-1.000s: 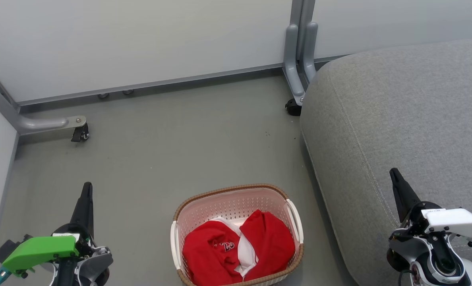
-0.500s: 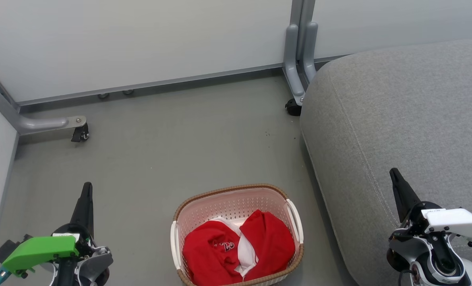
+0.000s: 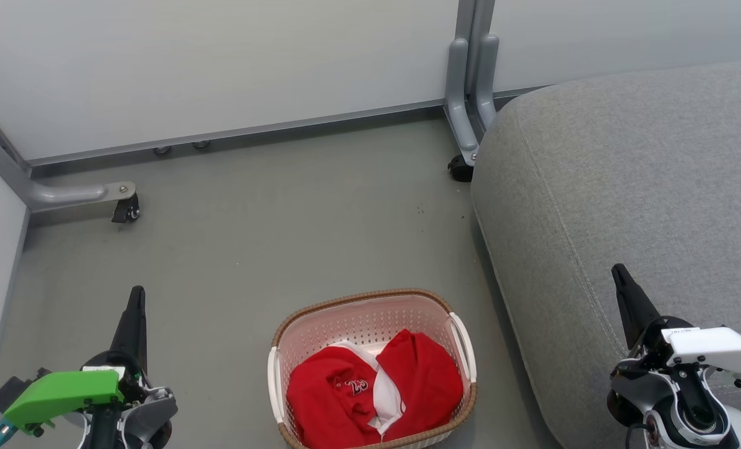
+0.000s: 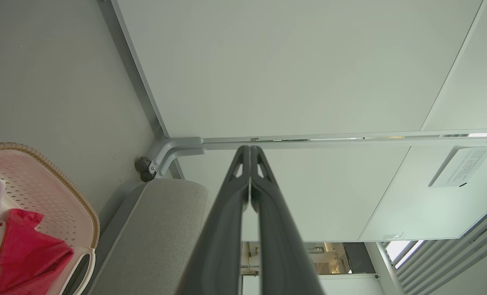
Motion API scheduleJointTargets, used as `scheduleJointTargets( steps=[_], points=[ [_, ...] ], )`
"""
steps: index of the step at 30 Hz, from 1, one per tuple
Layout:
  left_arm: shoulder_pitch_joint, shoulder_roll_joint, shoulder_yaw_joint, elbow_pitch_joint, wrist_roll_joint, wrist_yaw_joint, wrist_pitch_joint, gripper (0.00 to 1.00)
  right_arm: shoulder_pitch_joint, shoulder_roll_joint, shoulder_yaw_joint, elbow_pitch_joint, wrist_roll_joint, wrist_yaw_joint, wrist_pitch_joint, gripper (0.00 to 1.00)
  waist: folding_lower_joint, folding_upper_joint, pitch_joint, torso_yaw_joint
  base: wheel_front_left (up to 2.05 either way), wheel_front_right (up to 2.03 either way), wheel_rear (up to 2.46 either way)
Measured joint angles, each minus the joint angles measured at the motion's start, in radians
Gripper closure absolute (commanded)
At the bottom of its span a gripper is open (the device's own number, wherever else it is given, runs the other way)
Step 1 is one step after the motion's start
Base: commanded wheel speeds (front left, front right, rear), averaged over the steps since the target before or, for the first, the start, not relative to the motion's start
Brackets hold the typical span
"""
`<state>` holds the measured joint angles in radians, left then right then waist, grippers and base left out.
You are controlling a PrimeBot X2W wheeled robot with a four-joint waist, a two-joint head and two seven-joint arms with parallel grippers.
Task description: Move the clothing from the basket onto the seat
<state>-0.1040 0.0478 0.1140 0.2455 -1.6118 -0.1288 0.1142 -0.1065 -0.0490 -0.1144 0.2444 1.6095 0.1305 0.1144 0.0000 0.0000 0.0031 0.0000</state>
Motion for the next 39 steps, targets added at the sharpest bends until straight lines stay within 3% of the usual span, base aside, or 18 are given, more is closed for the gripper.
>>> scheduleJointTargets(
  steps=[5, 6, 12, 24, 34, 39],
  points=[
    [0.0, 0.0, 0.0, 0.0, 0.0, 0.0, 0.0, 1.0, 0.0, 0.0, 0.0, 0.0, 0.0, 0.0, 0.0, 1.0, 0.0, 0.0, 0.0, 0.0, 0.0, 0.0, 0.0],
    [0.0, 0.0, 0.0, 0.0, 0.0, 0.0, 0.0, 0.0, 0.0, 0.0, 0.0, 0.0, 0.0, 0.0, 0.0, 0.0, 0.0, 0.0, 0.0, 0.0, 0.0, 0.0, 0.0],
    [0.041, -0.007, -0.004, 0.049, 0.0, 0.003, -0.002, 0.0, 0.042, 0.012, 0.002, 0.046, -0.001, 0.0, -0.002, 0.0, 0.0, 0.0, 0.001, 0.0, 0.0, 0.0, 0.0],
    [0.067, -0.008, 0.003, 0.042, 0.007, 0.003, -0.059, 0.0, 0.055, 0.013, 0.021, 0.025, -0.054, 0.0, -0.059, 0.0, 0.0, 0.0, -0.01, -0.004, 0.0, 0.0, 0.0],
    [0.076, -0.007, 0.025, 0.033, 0.086, 0.003, -0.105, 0.0, 0.057, 0.012, 0.028, -0.033, -0.236, 0.0, -0.102, 0.0, 0.0, 0.0, -0.017, -0.005, 0.0, 0.0, 0.0],
    [0.078, -0.007, 0.057, 0.02, 0.14, 0.003, -0.125, 0.0, 0.059, 0.011, 0.037, -0.035, -0.384, 0.0, -0.123, 0.0, 0.0, 0.0, -0.018, -0.005, 0.0, 0.0, 0.0]
  ],
)
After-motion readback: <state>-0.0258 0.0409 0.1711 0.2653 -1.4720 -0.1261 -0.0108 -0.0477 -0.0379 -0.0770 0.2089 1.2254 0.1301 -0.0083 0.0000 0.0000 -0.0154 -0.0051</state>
